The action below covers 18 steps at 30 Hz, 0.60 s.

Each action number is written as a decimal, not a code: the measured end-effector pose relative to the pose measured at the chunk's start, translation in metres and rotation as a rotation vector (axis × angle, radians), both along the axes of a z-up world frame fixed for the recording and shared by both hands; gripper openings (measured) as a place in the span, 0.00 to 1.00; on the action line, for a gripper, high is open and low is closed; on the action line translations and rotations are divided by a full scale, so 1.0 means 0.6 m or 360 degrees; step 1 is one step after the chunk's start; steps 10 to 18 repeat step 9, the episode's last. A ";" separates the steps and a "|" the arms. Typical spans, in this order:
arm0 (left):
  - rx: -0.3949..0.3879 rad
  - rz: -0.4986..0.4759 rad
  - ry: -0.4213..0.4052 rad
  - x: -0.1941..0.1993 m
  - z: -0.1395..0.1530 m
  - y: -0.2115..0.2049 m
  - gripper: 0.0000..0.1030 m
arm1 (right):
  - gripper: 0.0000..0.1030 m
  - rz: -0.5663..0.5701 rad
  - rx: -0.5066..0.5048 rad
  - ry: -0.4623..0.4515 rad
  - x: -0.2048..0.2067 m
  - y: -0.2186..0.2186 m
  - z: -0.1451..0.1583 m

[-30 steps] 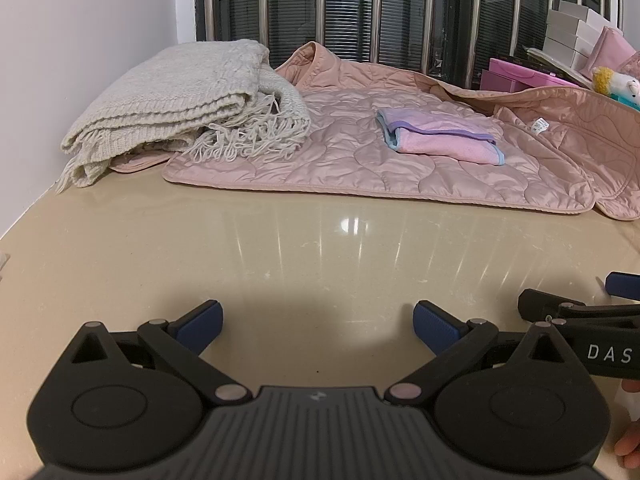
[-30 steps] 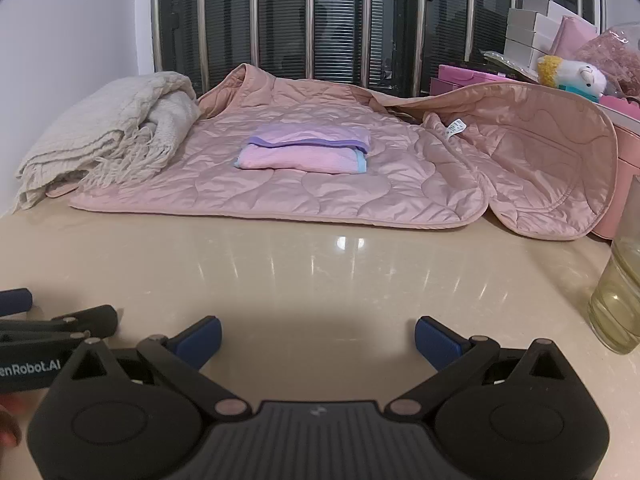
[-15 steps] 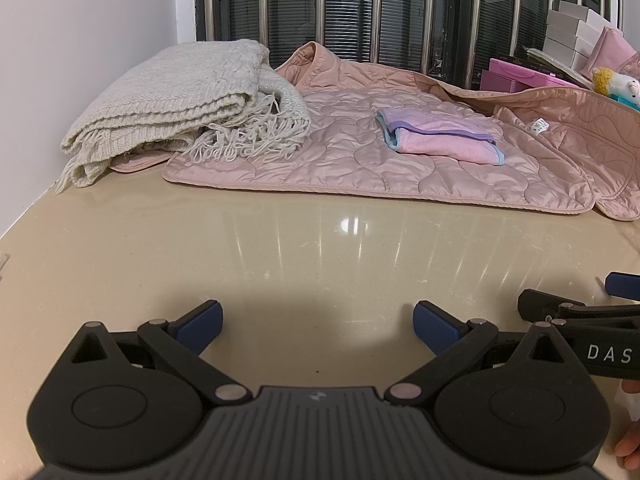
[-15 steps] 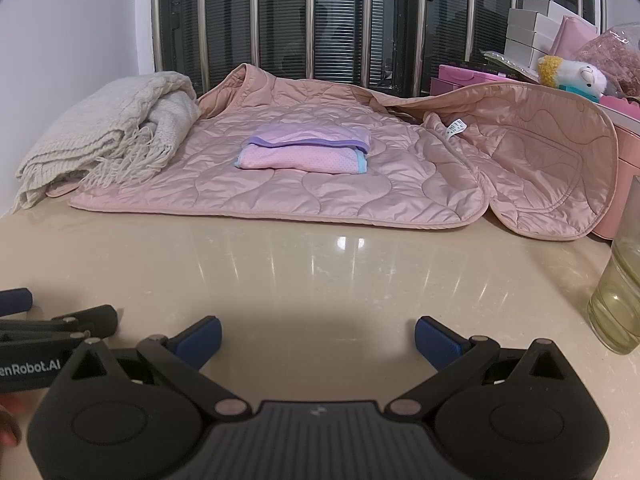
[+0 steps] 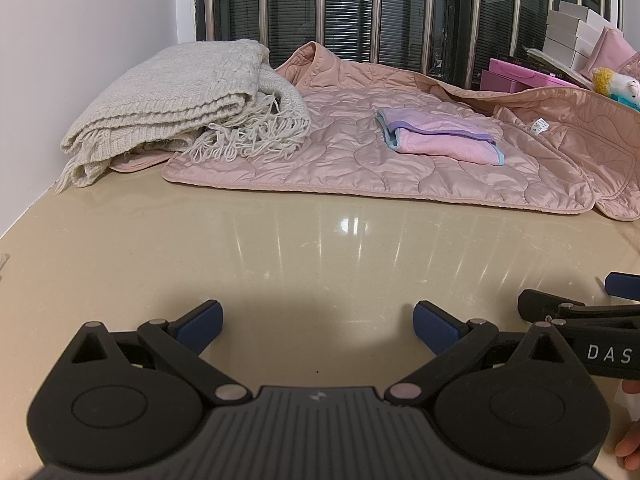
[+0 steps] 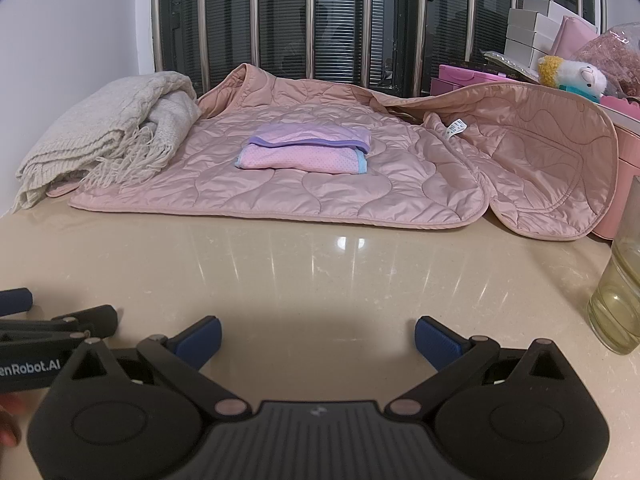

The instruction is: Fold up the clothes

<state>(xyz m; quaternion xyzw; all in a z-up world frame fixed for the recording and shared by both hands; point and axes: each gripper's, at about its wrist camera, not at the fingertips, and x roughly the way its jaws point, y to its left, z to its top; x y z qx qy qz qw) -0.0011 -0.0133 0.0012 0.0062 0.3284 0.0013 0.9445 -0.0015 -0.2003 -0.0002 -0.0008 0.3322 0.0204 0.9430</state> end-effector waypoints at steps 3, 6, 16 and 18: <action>0.0000 0.0000 0.0000 0.000 0.000 0.000 1.00 | 1.00 0.0000 0.0000 0.0000 0.000 0.000 0.000; 0.0001 0.0000 0.0000 0.000 0.000 -0.001 1.00 | 1.00 0.0001 0.0000 0.0000 0.000 -0.001 0.000; 0.0009 -0.0007 -0.0002 -0.001 0.000 -0.002 0.99 | 1.00 0.0001 0.0001 0.0000 0.000 -0.001 0.000; 0.0009 -0.0007 -0.0002 -0.001 0.000 -0.002 0.99 | 1.00 0.0001 0.0001 0.0000 0.000 -0.001 0.000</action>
